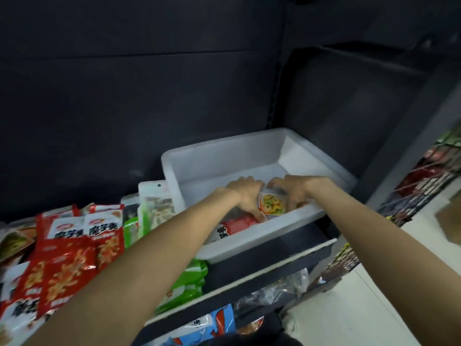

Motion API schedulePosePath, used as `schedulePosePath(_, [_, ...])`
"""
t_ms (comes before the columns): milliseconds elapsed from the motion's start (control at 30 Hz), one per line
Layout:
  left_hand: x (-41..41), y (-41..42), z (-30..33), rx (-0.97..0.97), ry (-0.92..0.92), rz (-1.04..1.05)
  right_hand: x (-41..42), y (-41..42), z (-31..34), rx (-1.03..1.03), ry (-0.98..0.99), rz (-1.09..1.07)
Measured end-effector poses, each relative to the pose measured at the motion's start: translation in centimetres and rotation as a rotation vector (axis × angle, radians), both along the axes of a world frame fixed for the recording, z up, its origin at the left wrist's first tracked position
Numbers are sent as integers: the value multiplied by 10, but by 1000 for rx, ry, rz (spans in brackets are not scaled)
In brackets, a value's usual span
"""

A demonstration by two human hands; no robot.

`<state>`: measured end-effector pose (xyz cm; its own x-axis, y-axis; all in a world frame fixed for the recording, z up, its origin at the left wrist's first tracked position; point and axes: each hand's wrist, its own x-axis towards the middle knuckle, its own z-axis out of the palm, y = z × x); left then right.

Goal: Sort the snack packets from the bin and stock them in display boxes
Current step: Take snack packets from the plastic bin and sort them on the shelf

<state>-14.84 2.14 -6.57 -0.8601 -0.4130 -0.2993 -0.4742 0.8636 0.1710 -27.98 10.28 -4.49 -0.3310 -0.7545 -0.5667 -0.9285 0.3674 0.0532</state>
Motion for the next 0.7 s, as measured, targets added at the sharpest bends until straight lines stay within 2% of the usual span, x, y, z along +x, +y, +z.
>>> schedulePosePath(67, [-4, -3, -7, -61, -28, -43, -7, -4, -5, 51, 42, 12])
schedulePosePath(133, [-7, -6, -8, -78, 40, -48, -14, -11, -8, 12, 10, -10])
schedulePosePath(267, [-19, -18, -10, -73, 175, -13, -19, -24, -15, -193, 0, 54])
schedulePosePath(433, [-21, -31, -12, 51, 156, 59, -15, -24, -11, -408, 12, 164])
schedulePosePath(500, [-16, -35, -2, 142, 242, 117, -9, -17, -2, -483, 76, 228])
schedulePosePath(567, [-2, -38, 15, 345, 380, 192, 0, -8, 9, -618, 91, 245])
schedulePosePath(633, [22, -35, 34, 550, 501, 264, 15, 4, 14, -803, -22, 173])
schedulePosePath(700, [52, -29, 46, 641, 631, 347, 38, 15, 13, -1049, -176, 24])
